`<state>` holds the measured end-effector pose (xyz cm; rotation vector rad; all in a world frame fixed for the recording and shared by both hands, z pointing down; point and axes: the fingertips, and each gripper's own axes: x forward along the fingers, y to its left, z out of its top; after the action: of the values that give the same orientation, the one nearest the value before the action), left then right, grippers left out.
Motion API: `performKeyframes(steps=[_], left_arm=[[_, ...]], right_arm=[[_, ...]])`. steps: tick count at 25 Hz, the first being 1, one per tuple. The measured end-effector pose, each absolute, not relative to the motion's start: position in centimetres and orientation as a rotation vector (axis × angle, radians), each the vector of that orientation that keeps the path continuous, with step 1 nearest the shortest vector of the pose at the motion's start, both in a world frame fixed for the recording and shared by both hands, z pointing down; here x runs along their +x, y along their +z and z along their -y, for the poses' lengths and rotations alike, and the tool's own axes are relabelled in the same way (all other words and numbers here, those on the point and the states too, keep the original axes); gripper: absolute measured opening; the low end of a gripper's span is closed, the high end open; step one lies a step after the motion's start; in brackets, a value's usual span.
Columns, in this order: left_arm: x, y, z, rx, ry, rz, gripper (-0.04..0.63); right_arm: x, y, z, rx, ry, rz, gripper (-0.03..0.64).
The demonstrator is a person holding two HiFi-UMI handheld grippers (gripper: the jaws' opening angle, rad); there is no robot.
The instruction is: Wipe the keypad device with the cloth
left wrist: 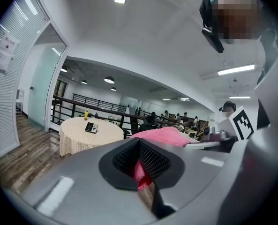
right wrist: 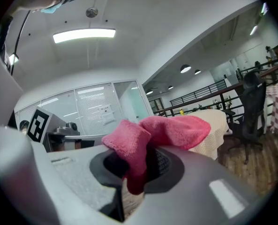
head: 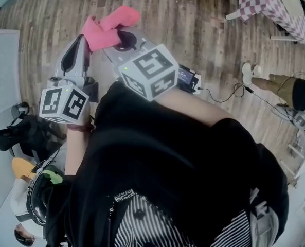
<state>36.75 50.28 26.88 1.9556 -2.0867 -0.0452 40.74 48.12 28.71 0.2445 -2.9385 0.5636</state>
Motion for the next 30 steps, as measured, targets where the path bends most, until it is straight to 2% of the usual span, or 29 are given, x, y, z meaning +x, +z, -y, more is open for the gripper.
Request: performKeyframes(steps=[9,15,30], left_arm=[[37.5,27.8,-44.4,2.0,-0.026,2.094,-0.002],[34.9,28.2,-40.2,2.09,-0.015,2.006,-0.003],[19.1,26.2,-35.1,2.172,-0.066,1.977,-0.002]], right_arm=[[42.2,28.7,-43.4,0.454,0.362,2.935,0.066],[39.5,29.1,-39.8,0.568,0.338,2.901,0.066],[23.5,27.1,-35.1,0.646,0.293,2.894,0.067]])
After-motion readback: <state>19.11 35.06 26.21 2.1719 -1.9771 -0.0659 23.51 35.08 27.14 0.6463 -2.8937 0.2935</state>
